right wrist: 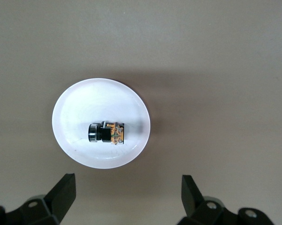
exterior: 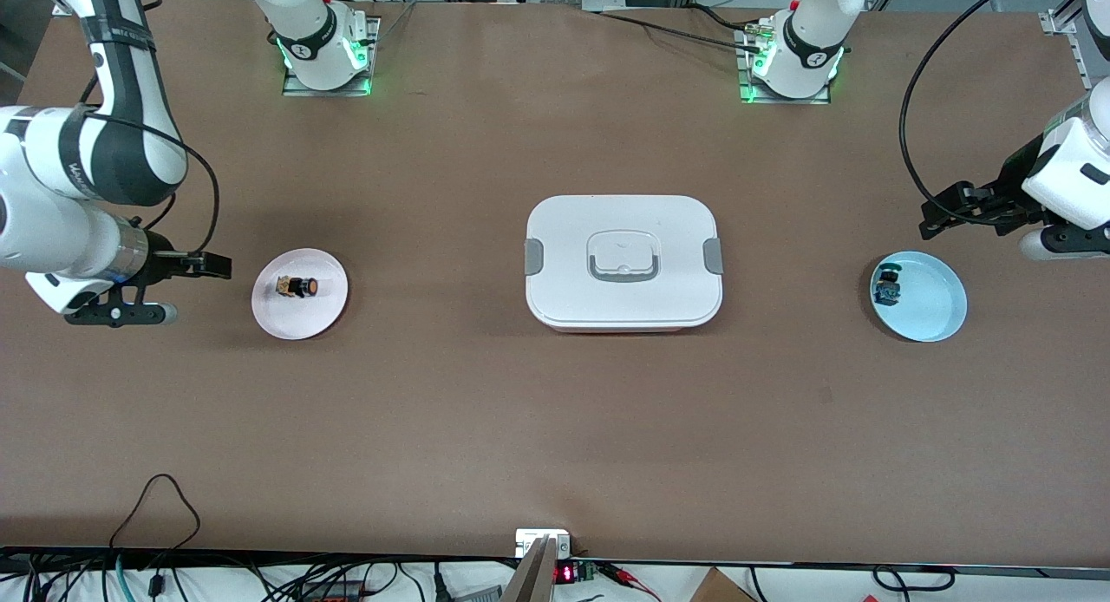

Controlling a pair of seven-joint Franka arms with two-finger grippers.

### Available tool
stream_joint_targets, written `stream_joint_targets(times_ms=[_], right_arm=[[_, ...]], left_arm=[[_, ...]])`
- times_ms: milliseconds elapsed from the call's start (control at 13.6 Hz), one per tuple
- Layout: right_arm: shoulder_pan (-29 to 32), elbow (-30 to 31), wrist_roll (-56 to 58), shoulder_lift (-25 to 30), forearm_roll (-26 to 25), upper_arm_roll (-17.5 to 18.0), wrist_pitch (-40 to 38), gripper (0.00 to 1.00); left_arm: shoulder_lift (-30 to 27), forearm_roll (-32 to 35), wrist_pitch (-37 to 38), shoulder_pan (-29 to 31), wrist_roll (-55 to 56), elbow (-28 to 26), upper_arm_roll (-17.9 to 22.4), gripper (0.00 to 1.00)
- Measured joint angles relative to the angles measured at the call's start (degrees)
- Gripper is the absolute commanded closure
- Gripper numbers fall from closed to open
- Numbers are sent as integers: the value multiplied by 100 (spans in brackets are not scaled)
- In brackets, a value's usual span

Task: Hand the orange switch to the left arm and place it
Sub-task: 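Move the right gripper over the orange switch on the white plate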

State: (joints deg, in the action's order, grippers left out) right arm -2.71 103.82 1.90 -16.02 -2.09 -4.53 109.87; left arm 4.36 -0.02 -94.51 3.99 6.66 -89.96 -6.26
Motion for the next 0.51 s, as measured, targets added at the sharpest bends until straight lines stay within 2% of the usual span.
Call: stream_joint_targets(times_ms=[514], right_arm=[[-25, 923, 0, -12, 0, 0, 803, 0]], left_arm=[[1, 0, 1, 0, 0, 0, 0, 0]])
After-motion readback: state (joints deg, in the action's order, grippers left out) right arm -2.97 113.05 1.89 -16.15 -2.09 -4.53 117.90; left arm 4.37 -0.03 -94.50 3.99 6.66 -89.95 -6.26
